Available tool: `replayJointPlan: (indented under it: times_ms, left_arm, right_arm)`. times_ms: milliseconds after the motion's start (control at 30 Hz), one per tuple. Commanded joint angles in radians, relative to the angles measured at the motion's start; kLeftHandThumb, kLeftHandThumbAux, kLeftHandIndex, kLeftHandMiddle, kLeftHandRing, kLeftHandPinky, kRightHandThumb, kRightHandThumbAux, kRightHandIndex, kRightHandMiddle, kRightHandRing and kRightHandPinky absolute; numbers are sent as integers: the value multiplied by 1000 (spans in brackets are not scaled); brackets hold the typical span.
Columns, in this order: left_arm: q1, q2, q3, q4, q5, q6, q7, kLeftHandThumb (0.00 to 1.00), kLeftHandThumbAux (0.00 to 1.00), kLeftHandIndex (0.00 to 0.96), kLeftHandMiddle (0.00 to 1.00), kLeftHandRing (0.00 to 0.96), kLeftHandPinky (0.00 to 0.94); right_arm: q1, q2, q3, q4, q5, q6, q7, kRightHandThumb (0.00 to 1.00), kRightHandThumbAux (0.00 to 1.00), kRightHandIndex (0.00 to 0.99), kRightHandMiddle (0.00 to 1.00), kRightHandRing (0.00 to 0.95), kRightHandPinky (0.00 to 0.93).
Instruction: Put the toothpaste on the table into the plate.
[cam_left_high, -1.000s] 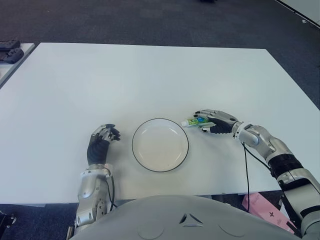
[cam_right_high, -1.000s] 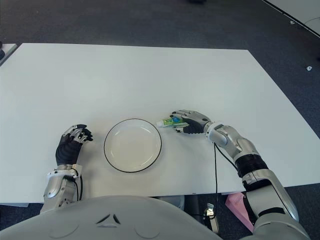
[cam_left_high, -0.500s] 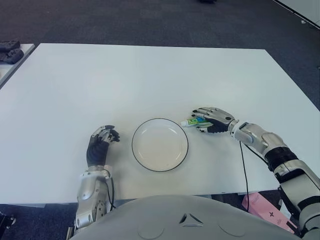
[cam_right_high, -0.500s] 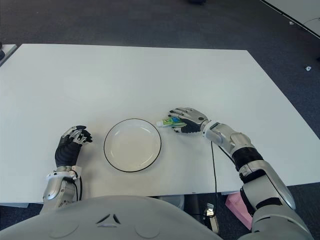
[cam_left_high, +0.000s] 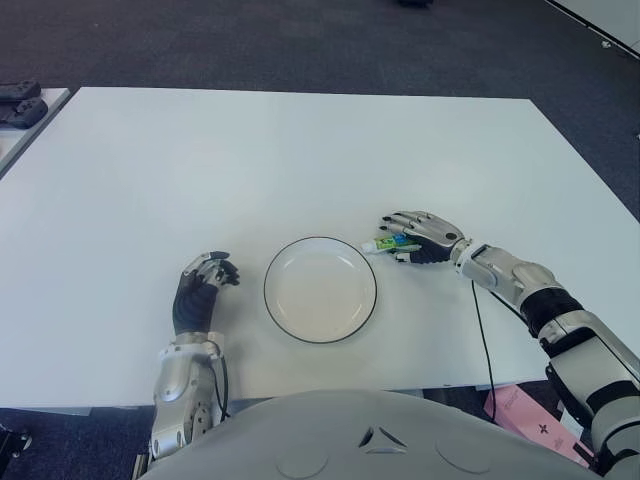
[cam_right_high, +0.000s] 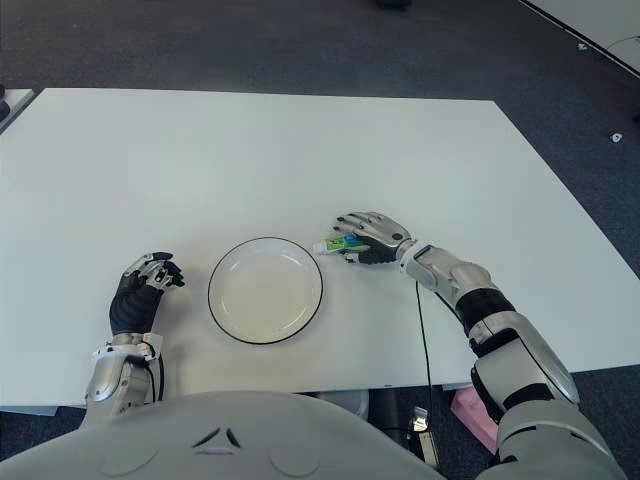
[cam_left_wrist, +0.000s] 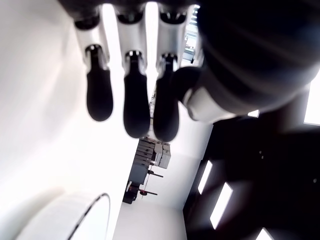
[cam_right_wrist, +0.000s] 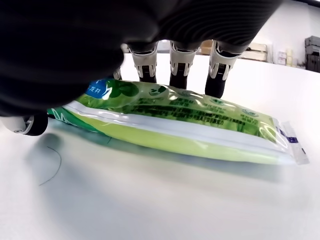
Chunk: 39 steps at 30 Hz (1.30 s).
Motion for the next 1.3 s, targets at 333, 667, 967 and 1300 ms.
replayJointPlan:
  times_ms: [333, 667, 967, 1300]
  left_arm:
    - [13, 2, -5, -4, -11, 35, -6, 712, 720, 435, 556, 551, 537]
    - [17, 9, -4, -8, -15, 26, -15, 710, 720, 435, 566, 568, 551]
    - [18, 5, -5, -15, -18, 26, -13, 708, 720, 434, 563, 570, 556]
    - [16, 0, -2, -23, -22, 44, -1, 709, 719, 435, 580, 585, 565]
  right_arm:
    - [6, 43, 60, 84, -36, 50, -57, 560, 224, 0, 7, 10, 66]
    - [7, 38, 63, 70, -30, 37, -140, 727, 301, 118, 174, 232, 353]
    - [13, 30, 37, 49, 34, 20, -74, 860, 398, 392, 398, 468, 507]
    - [22, 15, -27, 14, 159, -27, 43, 865, 648, 455, 539, 667, 640]
